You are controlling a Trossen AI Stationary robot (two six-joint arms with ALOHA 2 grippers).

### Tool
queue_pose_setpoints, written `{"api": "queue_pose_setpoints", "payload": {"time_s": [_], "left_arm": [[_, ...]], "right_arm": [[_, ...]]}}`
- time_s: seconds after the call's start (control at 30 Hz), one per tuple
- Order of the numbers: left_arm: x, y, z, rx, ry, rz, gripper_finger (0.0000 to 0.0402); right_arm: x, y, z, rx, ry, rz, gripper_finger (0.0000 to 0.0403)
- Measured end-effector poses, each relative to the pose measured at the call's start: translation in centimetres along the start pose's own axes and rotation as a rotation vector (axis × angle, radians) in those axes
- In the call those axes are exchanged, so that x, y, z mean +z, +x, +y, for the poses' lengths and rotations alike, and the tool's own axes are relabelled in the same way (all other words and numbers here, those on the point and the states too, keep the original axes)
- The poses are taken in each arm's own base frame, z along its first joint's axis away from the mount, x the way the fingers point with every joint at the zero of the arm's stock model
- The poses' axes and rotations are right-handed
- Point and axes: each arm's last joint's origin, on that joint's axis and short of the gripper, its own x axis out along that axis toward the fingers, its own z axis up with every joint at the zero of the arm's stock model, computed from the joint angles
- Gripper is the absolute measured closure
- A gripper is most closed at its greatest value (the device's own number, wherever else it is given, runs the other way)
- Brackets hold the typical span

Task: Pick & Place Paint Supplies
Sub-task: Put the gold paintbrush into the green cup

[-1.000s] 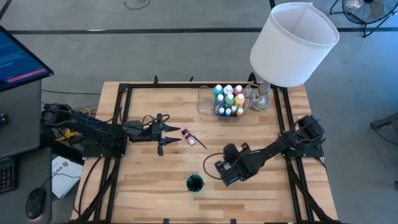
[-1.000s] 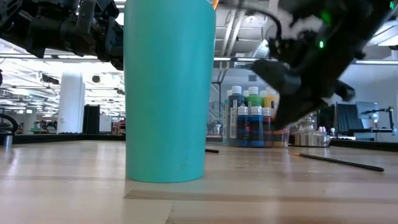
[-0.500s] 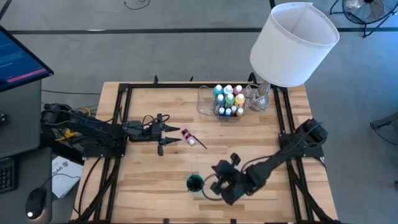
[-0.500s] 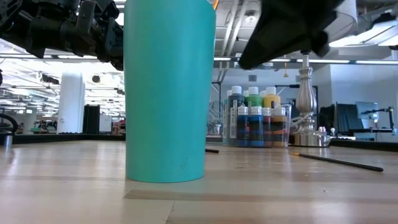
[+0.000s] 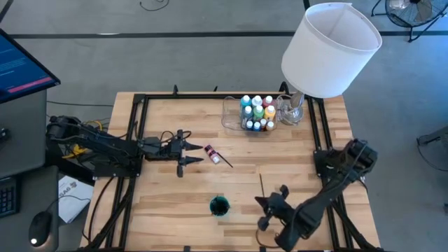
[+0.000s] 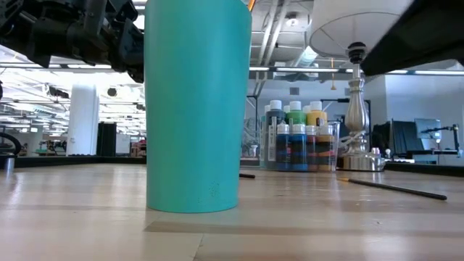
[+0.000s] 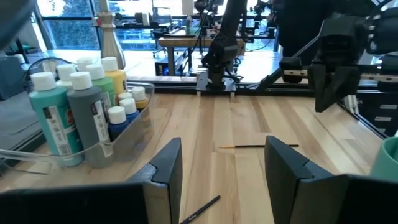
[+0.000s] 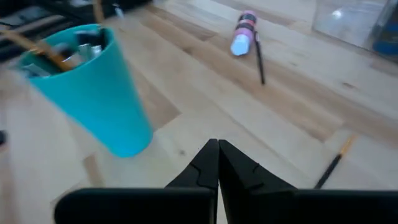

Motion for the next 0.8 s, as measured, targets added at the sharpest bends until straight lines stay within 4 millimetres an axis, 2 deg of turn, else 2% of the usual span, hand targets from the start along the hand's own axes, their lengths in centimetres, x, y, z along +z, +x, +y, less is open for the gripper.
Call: {"api": "queue_pose_setpoints", "payload": {"time_s": [0.1, 0.23, 0.4, 0.5, 0.63, 0.8], "left_arm": [[0.0, 0.0, 0.0, -0.001, 0.000, 0.000, 0.0280], [0.0, 0.0, 0.0, 0.000, 0.000, 0.000, 0.0280], [0.0, 0.0, 0.0, 0.000, -0.001, -0.001, 0.0280], [0.0, 0.0, 0.0, 0.000, -0.001, -0.001, 0.0280], [0.0, 0.0, 0.0, 0.000, -0.004, -0.001, 0.0280], [0.0, 0.0, 0.0, 0.000, -0.005, 0.003, 0.0280]], "right_arm": [[-1.0, -0.7, 0.1, 0.052, 0.000, -0.029, 0.0403], [-1.0, -0.8, 1.3, 0.138, -0.038, 0.013, 0.0403], [0.4, 0.2, 3.9, 0.370, -0.076, 0.101, 0.0403], [1.4, 0.0, 5.1, 0.483, -0.141, 0.032, 0.0403], [1.6, -0.6, 5.4, 0.456, -0.207, -0.078, 0.0403], [1.7, -0.4, 5.3, 0.448, -0.199, -0.077, 0.0403]]}}
